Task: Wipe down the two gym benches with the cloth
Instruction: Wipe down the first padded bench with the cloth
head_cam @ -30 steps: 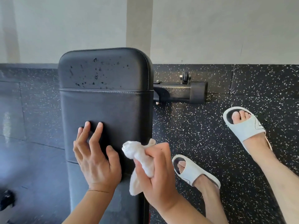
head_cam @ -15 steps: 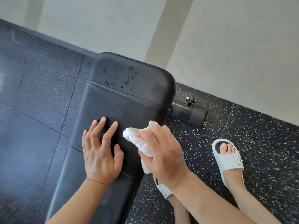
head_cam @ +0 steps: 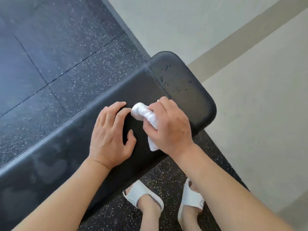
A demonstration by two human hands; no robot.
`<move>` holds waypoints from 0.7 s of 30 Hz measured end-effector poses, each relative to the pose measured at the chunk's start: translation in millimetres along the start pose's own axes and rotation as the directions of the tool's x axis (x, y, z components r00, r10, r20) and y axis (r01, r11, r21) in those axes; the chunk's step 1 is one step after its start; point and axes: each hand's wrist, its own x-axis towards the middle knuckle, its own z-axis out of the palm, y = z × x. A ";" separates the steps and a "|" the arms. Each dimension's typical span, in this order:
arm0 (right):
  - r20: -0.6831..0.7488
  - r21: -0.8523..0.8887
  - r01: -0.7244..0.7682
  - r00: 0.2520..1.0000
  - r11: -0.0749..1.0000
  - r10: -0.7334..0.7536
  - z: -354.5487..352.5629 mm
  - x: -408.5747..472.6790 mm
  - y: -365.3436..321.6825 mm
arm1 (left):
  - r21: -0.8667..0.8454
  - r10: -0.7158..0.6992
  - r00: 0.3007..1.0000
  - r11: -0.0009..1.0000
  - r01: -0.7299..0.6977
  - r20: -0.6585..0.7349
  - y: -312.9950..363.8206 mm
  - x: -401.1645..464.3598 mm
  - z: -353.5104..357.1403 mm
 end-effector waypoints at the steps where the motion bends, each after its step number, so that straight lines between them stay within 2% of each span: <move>1: -0.008 -0.019 0.020 1.000 1.000 -0.020 3.9 11.2 0.1 | -0.005 -0.015 1.000 1.000 0.014 -0.022 -0.1 0.1 0.3; 7: 0.032 -0.068 0.110 0.994 0.992 -0.108 35.5 70.5 -17.5 | -0.074 -0.275 0.944 0.961 0.265 -0.183 -10.6 -9.4 -13.5; 10: 0.080 -0.060 0.150 0.986 0.987 -0.145 51.6 102.0 -40.1 | -0.038 -0.348 0.922 0.937 0.346 -0.173 -37.9 -25.1 -30.6; 14: 0.175 -0.052 0.271 0.950 0.961 -0.258 84.4 106.9 -91.8 | -0.017 -0.519 0.849 0.854 0.520 -0.100 -75.7 -42.9 -48.5; 18: 0.248 -0.015 0.321 0.919 0.947 -0.307 101.3 90.1 -116.0 | -0.011 -0.560 0.825 0.828 0.561 -0.080 -76.8 -44.5 -45.2; 21: 0.298 -0.005 0.416 0.869 0.909 -0.396 92.3 99.0 -99.0 | -0.011 -0.573 0.816 0.819 0.574 -0.076 -78.3 -44.1 -43.7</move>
